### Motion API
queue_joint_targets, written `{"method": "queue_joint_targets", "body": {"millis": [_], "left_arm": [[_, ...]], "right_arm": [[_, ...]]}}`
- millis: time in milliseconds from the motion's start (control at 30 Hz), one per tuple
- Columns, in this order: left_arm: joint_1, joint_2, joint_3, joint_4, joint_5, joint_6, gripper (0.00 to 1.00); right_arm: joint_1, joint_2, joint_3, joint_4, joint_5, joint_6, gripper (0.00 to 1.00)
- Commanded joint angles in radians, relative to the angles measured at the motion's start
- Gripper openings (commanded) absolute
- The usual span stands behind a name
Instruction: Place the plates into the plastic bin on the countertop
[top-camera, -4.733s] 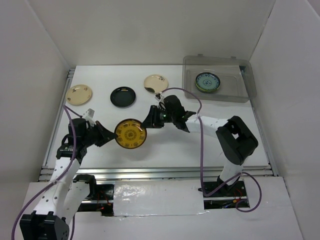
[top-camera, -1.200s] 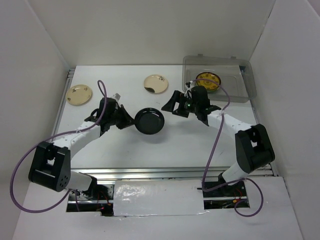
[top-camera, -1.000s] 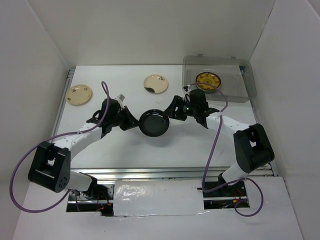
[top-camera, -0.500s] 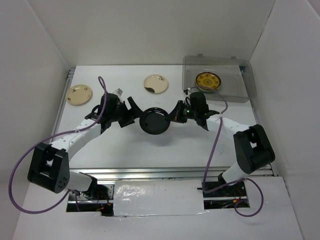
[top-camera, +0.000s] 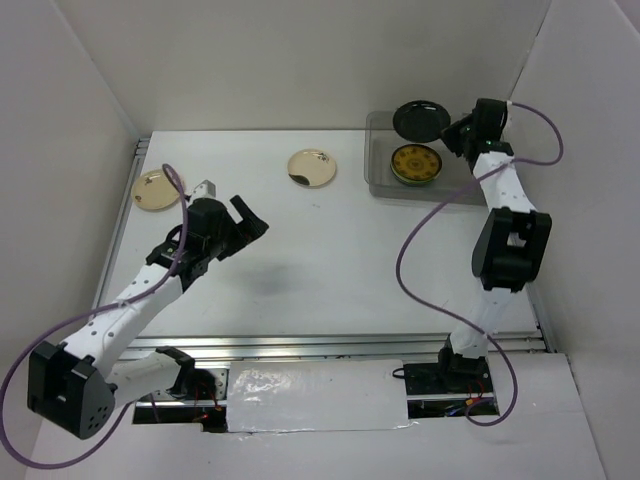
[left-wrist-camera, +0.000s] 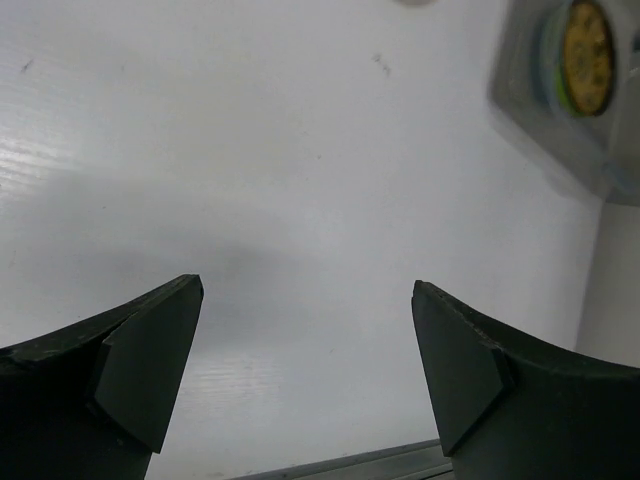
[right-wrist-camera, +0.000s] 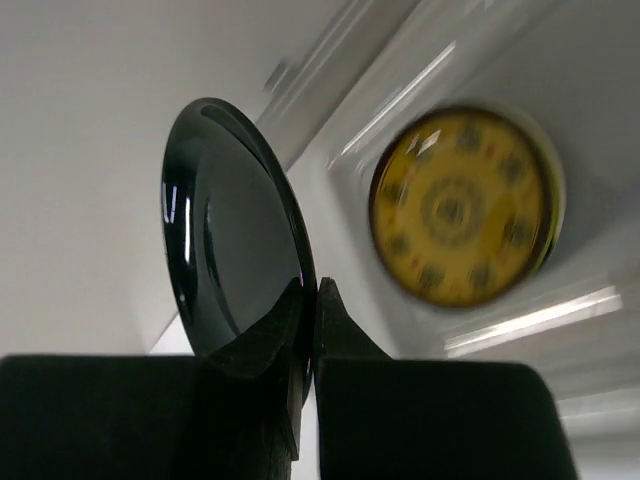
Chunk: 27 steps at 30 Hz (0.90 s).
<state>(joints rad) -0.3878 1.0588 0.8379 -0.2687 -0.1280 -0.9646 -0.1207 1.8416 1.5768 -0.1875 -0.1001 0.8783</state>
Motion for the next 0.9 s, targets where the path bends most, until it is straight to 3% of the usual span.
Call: {"method": "queue_joint_targets", "body": {"millis": [0,67,300,367,467,500,533,567,600,633,767,867], "left_arm": [[-0.020,0.071,0.050,-0.024,-0.018,0.061,0.99],[-0.020,0.096,0.073,-0.012,-0.002,0.102,0.99],[-0.019,0.240,0.187,0.060,0.044,0.178,0.99],[-0.010,0.271,0.207,0.080,0.056,0.204,0.99],[0.010,0.345,0.245,0.101,0.088,0.219,0.99],[0.012,0.378,0.257,0.111,0.111,0.221,0.99],[0.020,0.397,0.262,0.134,0.120,0.221,0.99],[0.024,0.433,0.273,0.143,0.119,0.219,0.99],[0.029,0.455,0.285,0.152,0.157,0.210,0.99],[0.035,0.477,0.291,0.180,0.172,0.205,0.99],[0.076,0.642,0.364,0.250,0.249,0.158,0.99],[0.092,0.795,0.458,0.339,0.272,0.112,0.99]], "right_arm": [[-0.043,0.217,0.270,-0.231,-0.008,-0.016,0.00],[-0.062,0.321,0.392,-0.277,-0.044,-0.039,0.00],[-0.082,0.439,0.494,-0.285,-0.114,-0.068,0.00],[-0.079,0.450,0.512,-0.290,-0.133,-0.084,0.14],[-0.068,0.433,0.503,-0.294,-0.125,-0.093,0.61],[-0.065,0.420,0.493,-0.294,-0.116,-0.093,0.64],[-0.060,0.372,0.477,-0.290,-0.089,-0.101,0.76],[-0.054,0.336,0.415,-0.274,-0.075,-0.105,0.77],[-0.053,0.294,0.376,-0.254,-0.058,-0.110,0.85],[-0.042,0.213,0.335,-0.230,-0.038,-0.113,1.00],[-0.025,0.041,0.171,-0.274,0.031,-0.136,1.00],[0.009,-0.128,-0.051,-0.189,0.028,-0.163,1.00]]}}
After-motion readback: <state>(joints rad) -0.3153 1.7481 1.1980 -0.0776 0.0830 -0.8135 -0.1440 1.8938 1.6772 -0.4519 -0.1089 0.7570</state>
